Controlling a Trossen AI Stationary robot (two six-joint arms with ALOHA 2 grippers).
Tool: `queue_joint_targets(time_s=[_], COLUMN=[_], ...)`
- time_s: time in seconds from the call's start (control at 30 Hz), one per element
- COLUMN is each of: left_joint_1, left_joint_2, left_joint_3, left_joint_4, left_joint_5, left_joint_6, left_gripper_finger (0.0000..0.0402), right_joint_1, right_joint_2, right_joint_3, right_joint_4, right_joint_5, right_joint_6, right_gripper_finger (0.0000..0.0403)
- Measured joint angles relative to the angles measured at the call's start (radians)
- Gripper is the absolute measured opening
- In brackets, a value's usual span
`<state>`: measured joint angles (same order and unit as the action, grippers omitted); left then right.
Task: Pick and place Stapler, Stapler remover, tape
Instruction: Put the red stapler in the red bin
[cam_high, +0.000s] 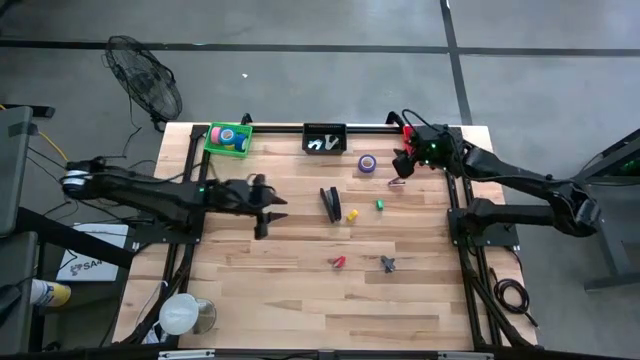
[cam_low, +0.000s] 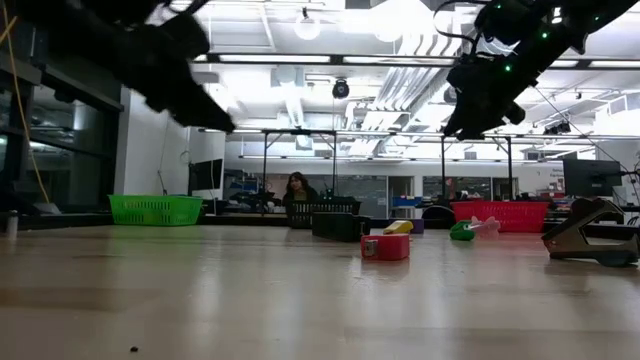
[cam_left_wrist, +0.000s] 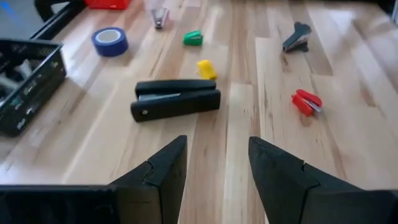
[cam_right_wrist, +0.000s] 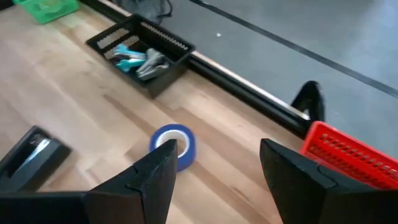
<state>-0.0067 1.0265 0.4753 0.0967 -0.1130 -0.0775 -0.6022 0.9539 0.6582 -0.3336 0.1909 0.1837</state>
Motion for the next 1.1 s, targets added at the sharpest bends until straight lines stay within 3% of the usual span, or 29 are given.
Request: queue_joint_targets(time_s=[0.4,0.7,0.93,1.1], left_joint_1=[0.0,0.0,0.0,0.0], left_joint_2=[-0.396,-0.636,-0.743,-0.755], left_joint_3=[-0.238,-0.35,-0.361,-0.361], left_joint_4=[0.048,0.042,0.012,0.005], left_joint_5=[0.004,-0.006,-0.001,-0.001], left_joint_6=[-0.006,-0.006,-0.006,-0.006], left_gripper_finger=[0.0168,0.0168,0.0168,0.0168], right_joint_1=[0.145,0.355,0.561,0.707], right_joint_2=[0.0,0.0,0.018,0.104], right_joint_3=[0.0,0.0,0.0,0.0], right_joint_4=[0.012,0.068,0.08,0.163], right_joint_5=[-0.007,-0.076,-0.089,-0.089], right_joint_6=[0.003,-0.06,-0.104,-0.19], right_gripper_finger=[0.022,0.022,0.022,0.022])
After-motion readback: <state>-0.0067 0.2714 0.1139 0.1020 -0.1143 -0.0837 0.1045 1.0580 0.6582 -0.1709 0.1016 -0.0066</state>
